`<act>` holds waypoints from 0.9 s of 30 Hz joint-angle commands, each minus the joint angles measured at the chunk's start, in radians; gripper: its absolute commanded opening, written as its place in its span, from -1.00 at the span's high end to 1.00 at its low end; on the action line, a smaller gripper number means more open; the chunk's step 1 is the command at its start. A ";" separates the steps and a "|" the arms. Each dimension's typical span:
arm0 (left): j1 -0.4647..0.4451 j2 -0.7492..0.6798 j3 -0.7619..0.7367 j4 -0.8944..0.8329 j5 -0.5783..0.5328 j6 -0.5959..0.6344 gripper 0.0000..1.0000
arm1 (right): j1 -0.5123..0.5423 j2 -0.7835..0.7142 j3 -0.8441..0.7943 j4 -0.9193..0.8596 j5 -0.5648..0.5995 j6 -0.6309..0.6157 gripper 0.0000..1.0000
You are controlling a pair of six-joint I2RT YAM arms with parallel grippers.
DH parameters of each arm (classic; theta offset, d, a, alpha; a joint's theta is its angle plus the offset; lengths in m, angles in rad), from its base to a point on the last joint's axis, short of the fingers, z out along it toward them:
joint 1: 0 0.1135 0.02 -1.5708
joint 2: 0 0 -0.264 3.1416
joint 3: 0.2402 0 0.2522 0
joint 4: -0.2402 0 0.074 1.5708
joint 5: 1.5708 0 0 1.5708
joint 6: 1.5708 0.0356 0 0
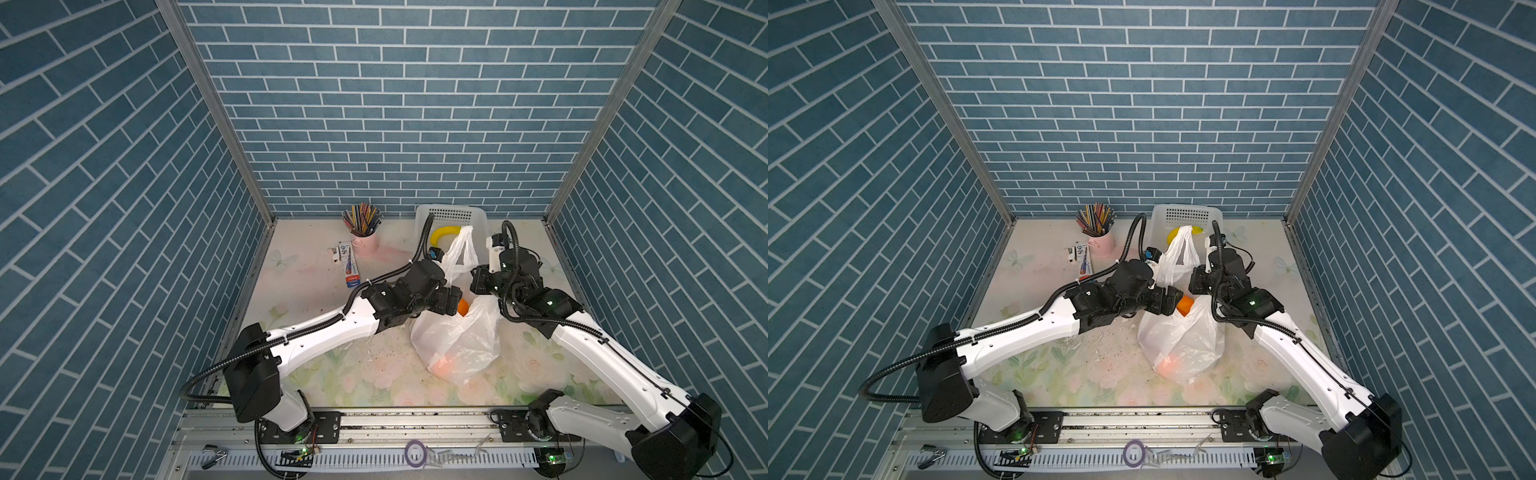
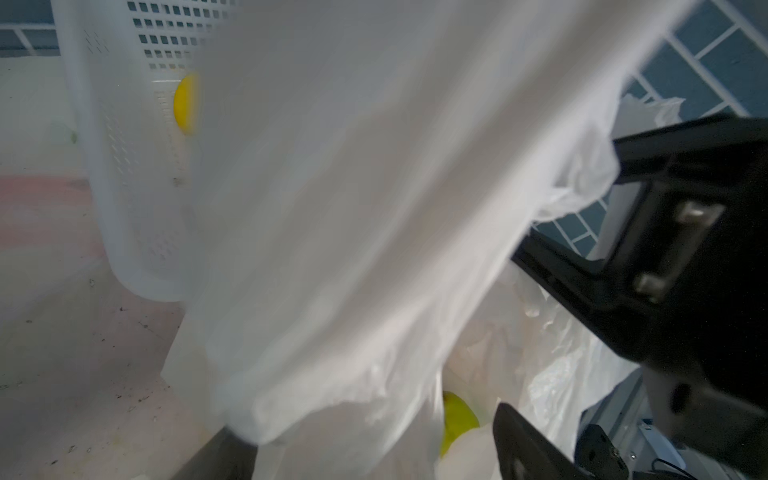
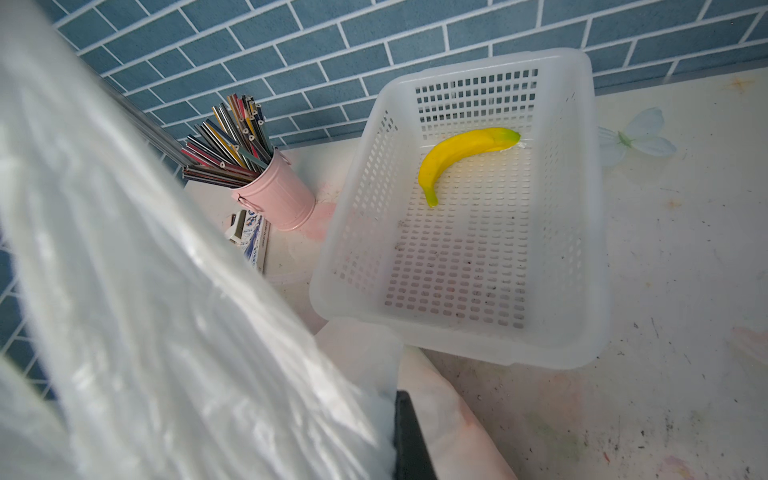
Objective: Untie the knot of the plastic bag and take out the fruit
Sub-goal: 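Spread the bag opening with both grippers, pulling handles apart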
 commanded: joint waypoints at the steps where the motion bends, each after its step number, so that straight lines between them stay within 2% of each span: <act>1: -0.007 0.042 0.052 -0.108 -0.128 0.032 -0.77 | 0.002 -0.012 0.004 -0.005 0.030 0.022 1.00; 7: 0.010 0.068 0.069 -0.206 -0.253 0.080 -0.77 | 0.002 -0.058 -0.032 0.006 0.173 -0.028 1.00; 13: 0.066 -0.011 -0.021 -0.193 -0.236 0.099 -0.77 | -0.025 -0.069 -0.041 -0.008 0.203 -0.064 1.00; 17: 0.161 -0.097 -0.133 -0.133 -0.117 0.094 -0.75 | -0.083 -0.072 -0.046 -0.009 0.133 -0.070 1.00; 22: 0.318 -0.210 -0.267 -0.044 0.073 0.111 -0.20 | -0.164 -0.081 -0.083 0.037 -0.050 -0.042 1.00; 27: 0.448 -0.285 -0.313 -0.052 0.073 0.171 -0.15 | -0.213 -0.071 -0.098 0.050 -0.177 -0.010 1.00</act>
